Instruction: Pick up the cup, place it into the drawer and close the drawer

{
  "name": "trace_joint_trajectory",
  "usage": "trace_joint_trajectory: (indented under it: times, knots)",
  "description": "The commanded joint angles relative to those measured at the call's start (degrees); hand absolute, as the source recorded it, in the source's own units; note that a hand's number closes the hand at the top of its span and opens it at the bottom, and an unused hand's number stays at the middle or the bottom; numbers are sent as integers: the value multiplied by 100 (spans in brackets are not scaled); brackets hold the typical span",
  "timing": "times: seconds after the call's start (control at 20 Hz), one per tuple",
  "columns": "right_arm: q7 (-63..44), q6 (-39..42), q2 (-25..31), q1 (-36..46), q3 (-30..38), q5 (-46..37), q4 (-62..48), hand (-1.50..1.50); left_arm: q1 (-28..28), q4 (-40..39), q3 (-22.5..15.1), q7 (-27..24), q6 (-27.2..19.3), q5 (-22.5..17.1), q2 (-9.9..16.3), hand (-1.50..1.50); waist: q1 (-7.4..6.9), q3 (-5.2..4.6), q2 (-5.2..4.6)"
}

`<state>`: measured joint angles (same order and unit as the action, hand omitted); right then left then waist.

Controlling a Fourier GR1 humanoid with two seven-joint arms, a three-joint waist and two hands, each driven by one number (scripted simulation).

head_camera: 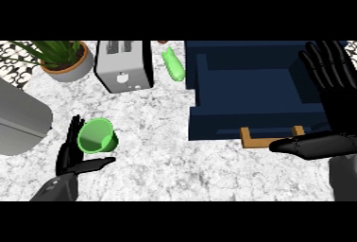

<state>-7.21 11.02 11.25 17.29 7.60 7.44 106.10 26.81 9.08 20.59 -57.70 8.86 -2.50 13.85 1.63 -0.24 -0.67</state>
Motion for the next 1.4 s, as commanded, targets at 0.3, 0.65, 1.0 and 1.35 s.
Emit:
trace_joint_trajectory:
  times: [0.3, 0.65, 1.0, 1.35]
  knots:
    - [-108, -15, 1, 44, 14, 46, 1, -150, 83, 102, -7, -369, 1386, -74, -25, 150, -3, -6, -9]
    - [-220, -29, 42, -35, 62, 86, 259, -150, 289, 551, 160, -1008, -1131, 30, -139, 150, 66, -1, 7]
    - [-241, 20, 23, -270, 34, 106, 356, -150, 313, 676, 386, -1451, -564, -252, -530, 150, -6, 8, 29]
    - [-95, 168, 218, -288, 317, 250, 141, -150, 721, 1210, -60, -962, 394, -82, -546, 150, -82, 21, 67]
